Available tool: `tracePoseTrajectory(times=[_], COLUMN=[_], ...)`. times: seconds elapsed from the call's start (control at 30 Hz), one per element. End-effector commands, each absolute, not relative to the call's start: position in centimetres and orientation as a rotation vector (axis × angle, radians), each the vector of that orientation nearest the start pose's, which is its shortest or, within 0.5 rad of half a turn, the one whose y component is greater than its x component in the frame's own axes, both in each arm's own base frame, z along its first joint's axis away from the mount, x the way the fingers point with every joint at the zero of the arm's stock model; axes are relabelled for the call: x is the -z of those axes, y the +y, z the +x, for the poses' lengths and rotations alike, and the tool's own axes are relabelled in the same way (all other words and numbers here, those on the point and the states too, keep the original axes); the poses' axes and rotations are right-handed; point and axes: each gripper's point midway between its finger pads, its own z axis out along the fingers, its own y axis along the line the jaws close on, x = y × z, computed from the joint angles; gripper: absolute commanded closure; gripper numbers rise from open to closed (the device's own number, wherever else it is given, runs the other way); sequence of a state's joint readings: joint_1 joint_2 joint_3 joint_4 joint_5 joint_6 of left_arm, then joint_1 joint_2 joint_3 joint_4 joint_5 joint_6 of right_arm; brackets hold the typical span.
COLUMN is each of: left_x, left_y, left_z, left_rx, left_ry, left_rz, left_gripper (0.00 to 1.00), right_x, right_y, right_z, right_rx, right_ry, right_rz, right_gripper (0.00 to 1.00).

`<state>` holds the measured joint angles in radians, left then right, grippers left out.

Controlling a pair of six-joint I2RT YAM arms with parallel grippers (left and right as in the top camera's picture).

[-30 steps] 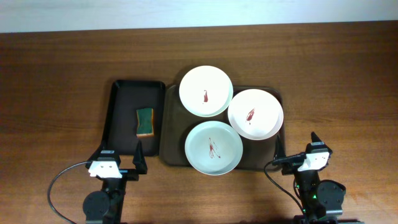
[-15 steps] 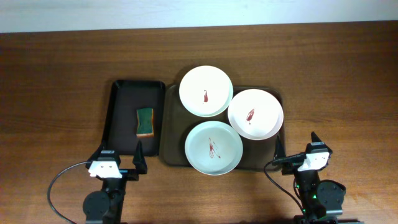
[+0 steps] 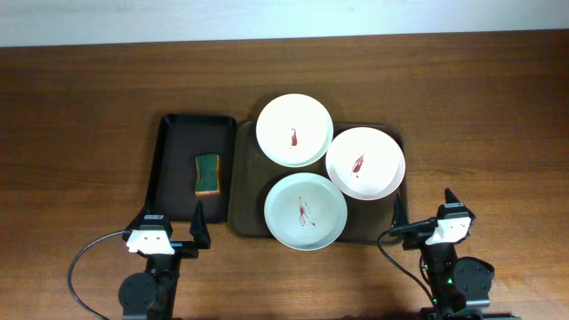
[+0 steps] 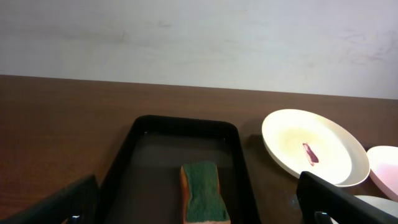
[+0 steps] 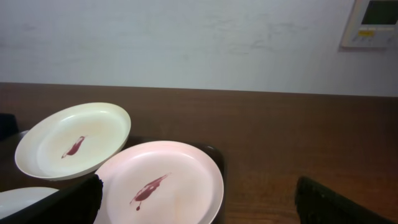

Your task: Clean dirty plates on tray and stack at the side

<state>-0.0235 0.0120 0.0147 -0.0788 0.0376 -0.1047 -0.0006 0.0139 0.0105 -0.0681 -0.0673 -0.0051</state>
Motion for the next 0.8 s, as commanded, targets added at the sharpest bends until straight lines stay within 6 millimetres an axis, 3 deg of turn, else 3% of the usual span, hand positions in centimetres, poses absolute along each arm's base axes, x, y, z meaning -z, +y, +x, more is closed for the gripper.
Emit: tracePoseTrajectory(times=[0.0, 0.37, 0.57, 0.77], left_x=[-15.7, -15.6, -15.0, -16.1], left_y=[-1.2, -1.6, -1.8, -1.8], left_z=[24.6, 24.5, 24.0, 23.9], left_rx=[0.118, 0.138, 0.150, 0.149], left_ry=[1.648, 1.661, 1.769, 1.837], left_rz=[-0.024, -0.007, -0.004, -0.009], left_gripper=[0.00, 0.01, 0.01, 0.01], right_x=[-15.6, -15.6, -15.6, -15.6], right_y=[0.8, 0.8, 0.8, 0.8], right_z=[24.6, 24.6, 24.6, 24.6], right_rx=[-0.034, -0.034, -0.035, -0.032], right_ry=[1.645, 1.645, 1.645, 1.646], right_rz=[-0.048, -0.048, -0.048, -0.046], right_gripper=[0.01, 0.01, 0.01, 0.01])
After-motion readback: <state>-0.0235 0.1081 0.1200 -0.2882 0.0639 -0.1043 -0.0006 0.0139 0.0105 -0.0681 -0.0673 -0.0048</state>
